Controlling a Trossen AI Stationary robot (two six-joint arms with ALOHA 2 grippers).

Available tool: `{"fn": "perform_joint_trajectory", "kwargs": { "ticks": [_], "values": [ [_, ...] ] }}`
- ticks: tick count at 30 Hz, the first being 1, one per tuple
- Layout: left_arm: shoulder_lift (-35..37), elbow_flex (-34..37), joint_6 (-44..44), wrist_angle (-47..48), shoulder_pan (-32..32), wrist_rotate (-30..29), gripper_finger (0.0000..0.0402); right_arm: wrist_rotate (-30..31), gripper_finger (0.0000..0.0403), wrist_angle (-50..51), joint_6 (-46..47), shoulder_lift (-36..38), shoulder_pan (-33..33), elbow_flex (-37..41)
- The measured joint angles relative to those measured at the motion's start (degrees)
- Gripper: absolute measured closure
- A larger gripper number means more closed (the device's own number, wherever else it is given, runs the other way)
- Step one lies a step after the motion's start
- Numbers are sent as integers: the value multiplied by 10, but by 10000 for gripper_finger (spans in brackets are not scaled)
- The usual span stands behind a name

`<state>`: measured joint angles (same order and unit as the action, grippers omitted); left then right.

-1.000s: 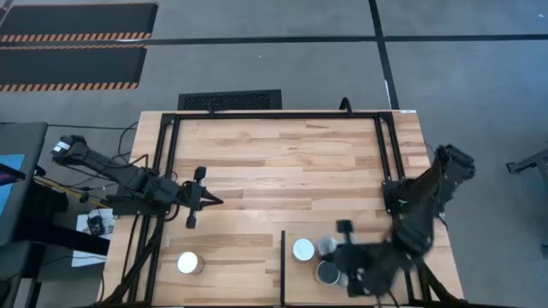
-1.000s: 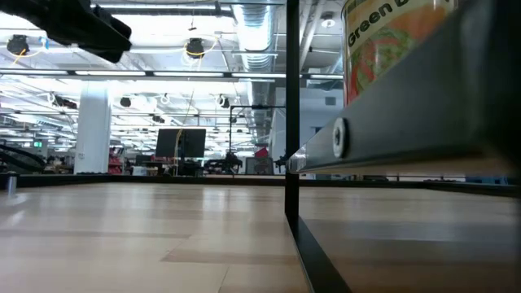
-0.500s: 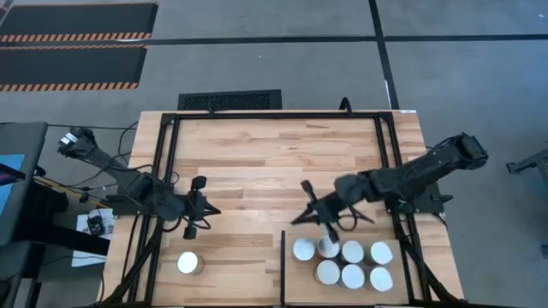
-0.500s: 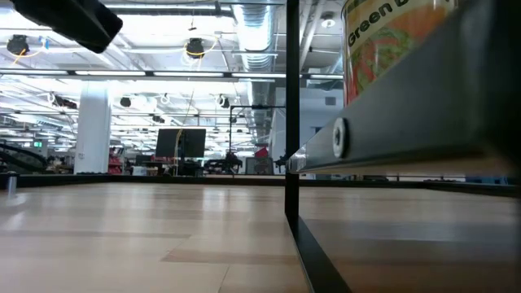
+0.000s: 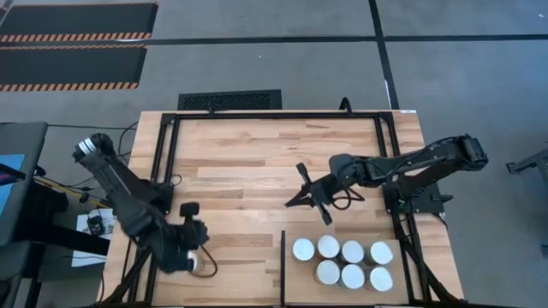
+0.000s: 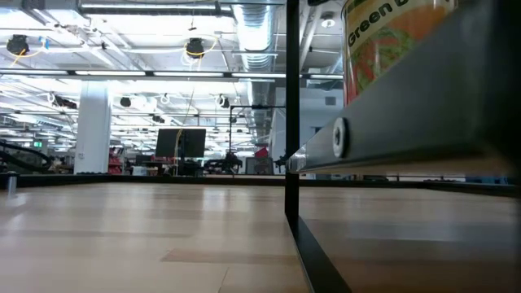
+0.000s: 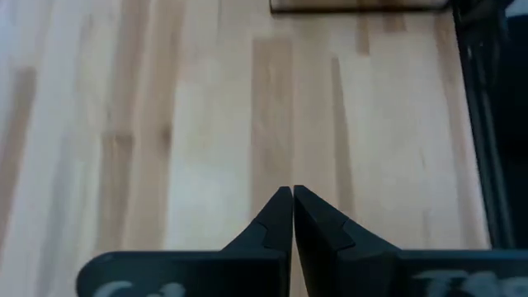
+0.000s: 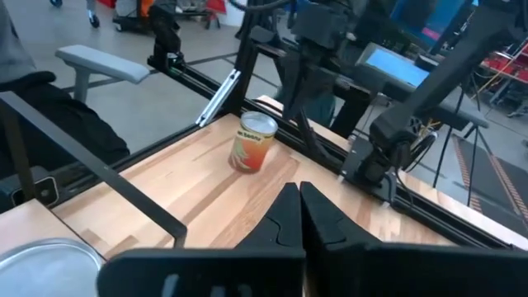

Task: Pick and place cans onto a shelf
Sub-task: Put the canned green beans on the shelf aligned with the other canned green beans

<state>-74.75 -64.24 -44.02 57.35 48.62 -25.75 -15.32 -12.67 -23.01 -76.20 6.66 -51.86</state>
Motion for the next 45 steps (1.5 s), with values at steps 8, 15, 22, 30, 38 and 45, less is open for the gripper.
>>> {"fn": "perform_joint_trajectory", "kwargs": {
  "ticks": [8, 15, 22, 30, 38, 45],
  "values": [
    [-123, -106, -198, 120, 85, 74, 399, 0, 400, 0, 0, 0, 0, 0],
    [-208, -152, -209, 135, 111, 134, 365, 2, 398, -14, 9, 0, 0, 0],
    [-258, -156, -170, 126, 121, 153, 306, 15, 391, -12, 20, 0, 0, 0],
    [-259, -155, -169, 146, 120, 145, 285, 51, 385, -11, 29, 0, 0, 0],
    [-259, -142, -164, 135, 121, 143, 374, 51, 378, -11, 37, 0, 0, 0],
    [-253, -130, -112, 122, 111, 112, 398, 50, 388, -11, 37, 0, 1, 0]
  ]
}}
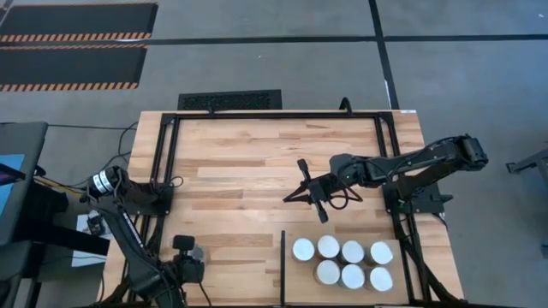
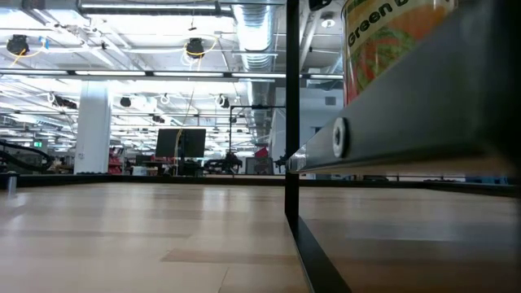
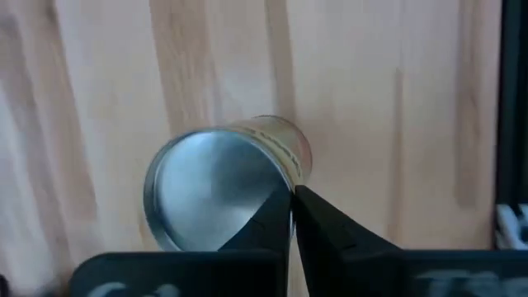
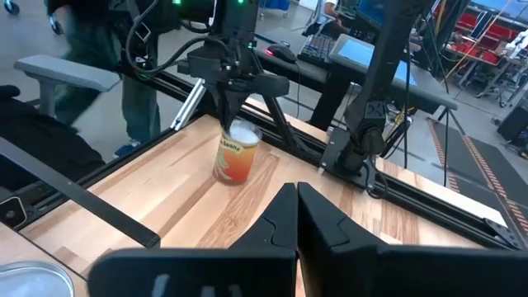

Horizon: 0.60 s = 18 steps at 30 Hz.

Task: Pick and place cans onto a shelf
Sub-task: Put the canned green beans on the shelf aligned with the other canned green beans

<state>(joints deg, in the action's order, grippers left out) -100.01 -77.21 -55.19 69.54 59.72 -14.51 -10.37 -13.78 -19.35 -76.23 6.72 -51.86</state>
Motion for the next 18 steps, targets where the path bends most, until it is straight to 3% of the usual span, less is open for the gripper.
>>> {"fn": "perform_joint_trajectory", "kwargs": {
  "ticks": [6, 13, 18],
  "values": [
    [30, 0, 79, -10, -64, -80, 401, 0, 384, 0, 0, 0, 0, 0],
    [34, 7, 235, -100, -184, -50, 401, 0, 388, 0, 18, 0, 1, 0],
    [34, 9, 298, -102, -244, -55, 401, 0, 387, 0, 10, 0, 9, 0]
  ]
}}
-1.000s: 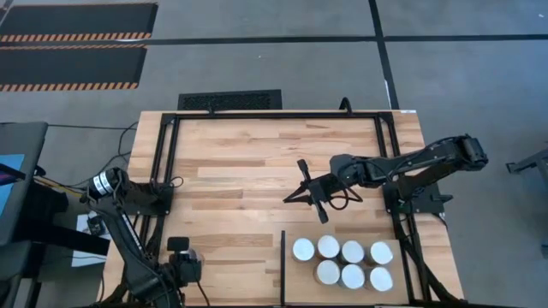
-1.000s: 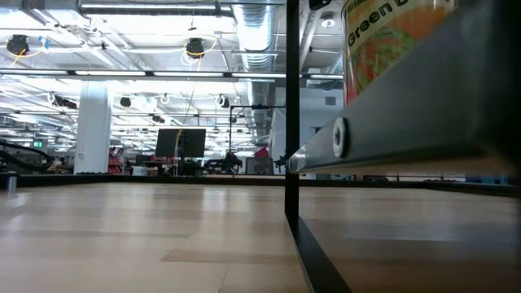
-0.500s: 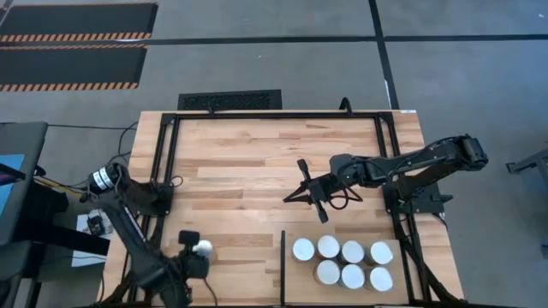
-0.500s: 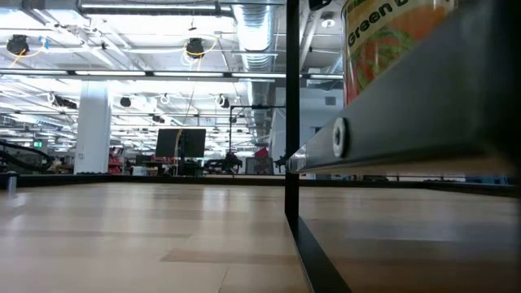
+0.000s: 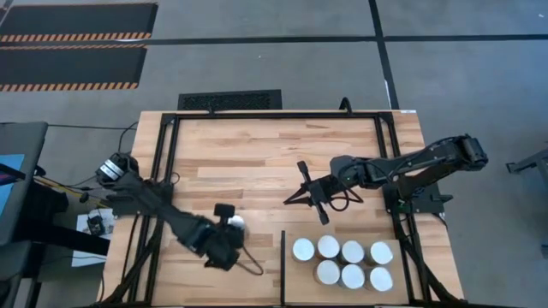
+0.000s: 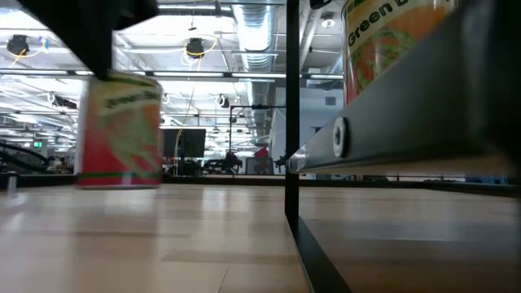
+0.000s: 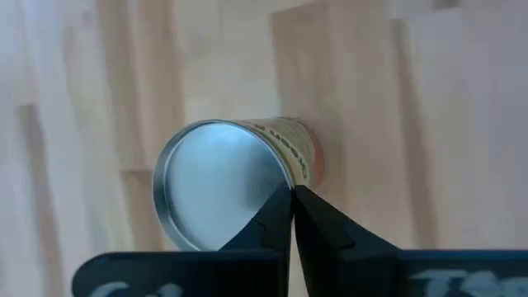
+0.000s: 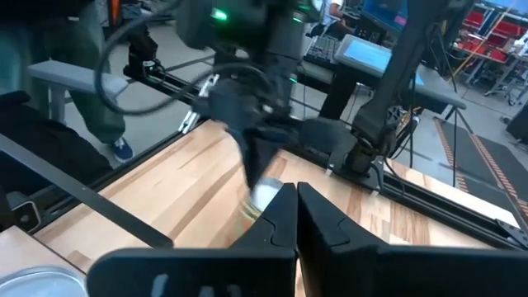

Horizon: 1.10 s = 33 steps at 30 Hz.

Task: Pick and place cans onto a shelf
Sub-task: Put the canned green beans on the shelf aligned with the other canned green beans

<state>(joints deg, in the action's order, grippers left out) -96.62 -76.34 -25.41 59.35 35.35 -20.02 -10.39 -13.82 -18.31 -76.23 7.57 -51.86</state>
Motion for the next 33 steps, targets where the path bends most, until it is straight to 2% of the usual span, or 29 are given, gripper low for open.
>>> {"fn": "perform_joint_trajectory", "kwargs": {
  "ticks": [9, 15, 19, 23, 28, 33],
  "values": [
    [0, 0, 122, -62, -102, -19, 401, 0, 389, 0, -1, 0, 11, 0],
    [0, 8, 198, -115, -159, 16, 401, 0, 386, 0, -2, 0, 11, 0],
    [-1, 42, 214, -145, -194, 41, 401, 0, 389, 0, -2, 0, 11, 0],
    [0, 68, 220, -197, -215, 41, 402, 0, 388, 0, -1, 0, 11, 0],
    [-1, 64, 220, -202, -220, 44, 401, 0, 387, 0, 2, 0, 11, 0],
    [3, 59, 222, -203, -220, 40, 382, 0, 389, 0, 3, 0, 11, 0]
  ]
}}
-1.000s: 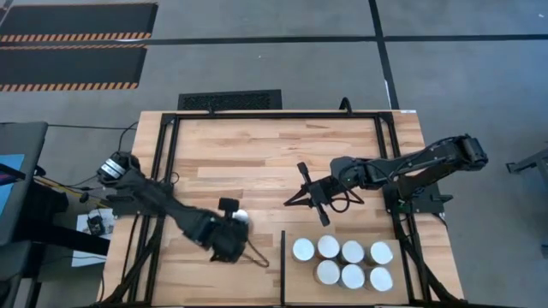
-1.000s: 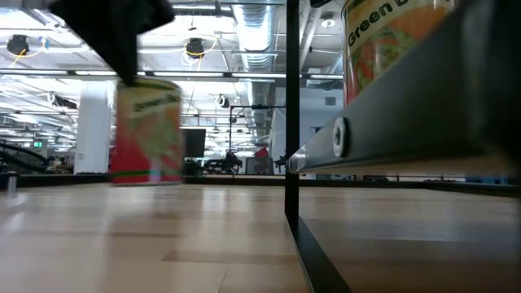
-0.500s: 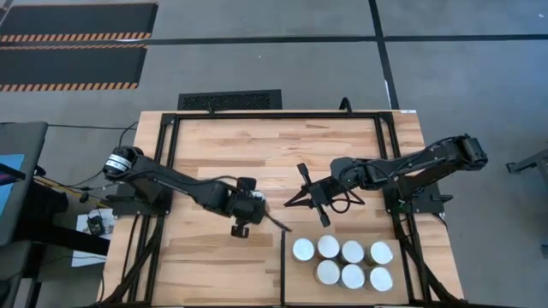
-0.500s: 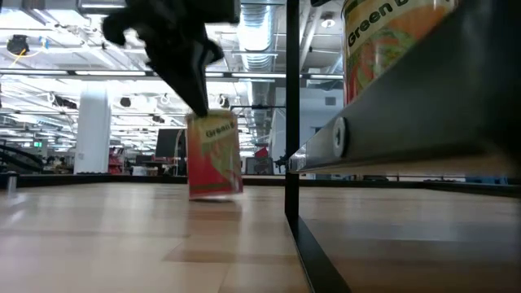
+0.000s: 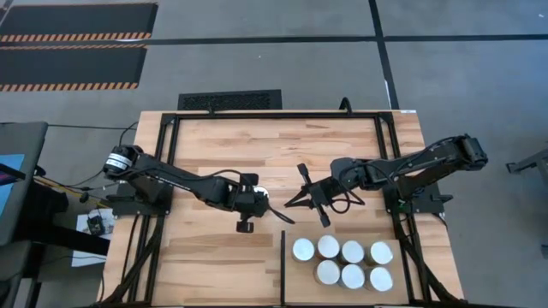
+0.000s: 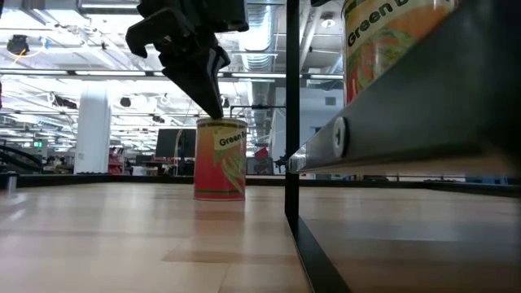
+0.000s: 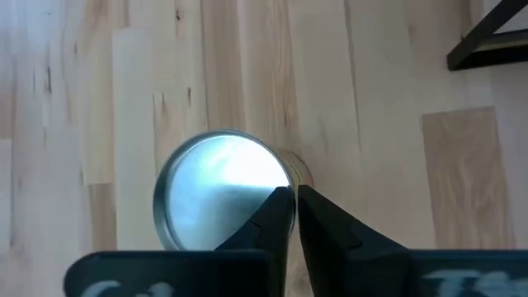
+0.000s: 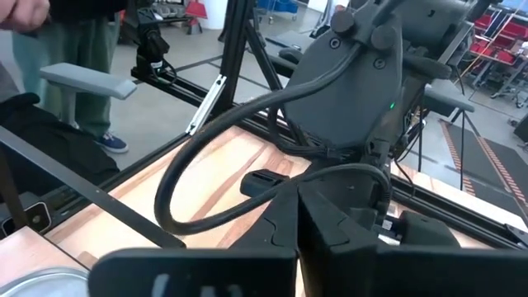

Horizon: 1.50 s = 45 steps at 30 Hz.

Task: Pick and place cans onto a shelf
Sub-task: Put the canned green beans on the shelf aligned with the other canned green beans

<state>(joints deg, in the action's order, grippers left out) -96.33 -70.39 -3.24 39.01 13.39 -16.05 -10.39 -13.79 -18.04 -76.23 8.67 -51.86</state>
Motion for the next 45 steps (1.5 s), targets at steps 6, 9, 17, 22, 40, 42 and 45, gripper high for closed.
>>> {"fn": "perform_joint_trajectory", "kwargs": {
  "ticks": [6, 9, 17, 22, 40, 42, 45],
  "values": [
    [-3, 3, -35, 4, 0, -2, 371, 0, 384, -4, 0, 0, 0, 0],
    [-3, 3, -44, 1, 0, -2, 371, 0, 386, -5, 1, 0, 0, 0],
    [-3, 3, -45, 1, 0, -2, 371, 1, 386, 0, 16, 0, 3, -8],
    [-3, 3, -45, 1, 0, -2, 371, 2, 389, 0, 17, 0, 3, -21],
    [-3, 3, -45, 1, 0, -2, 371, 12, 391, 10, 15, 0, 3, -23],
    [-3, 3, -45, 1, 0, -2, 371, 48, 393, 29, 15, 0, 3, -23],
    [-3, 3, -45, 1, 0, -2, 371, 111, 398, 83, 20, 0, -2, -23]
  ]
}}
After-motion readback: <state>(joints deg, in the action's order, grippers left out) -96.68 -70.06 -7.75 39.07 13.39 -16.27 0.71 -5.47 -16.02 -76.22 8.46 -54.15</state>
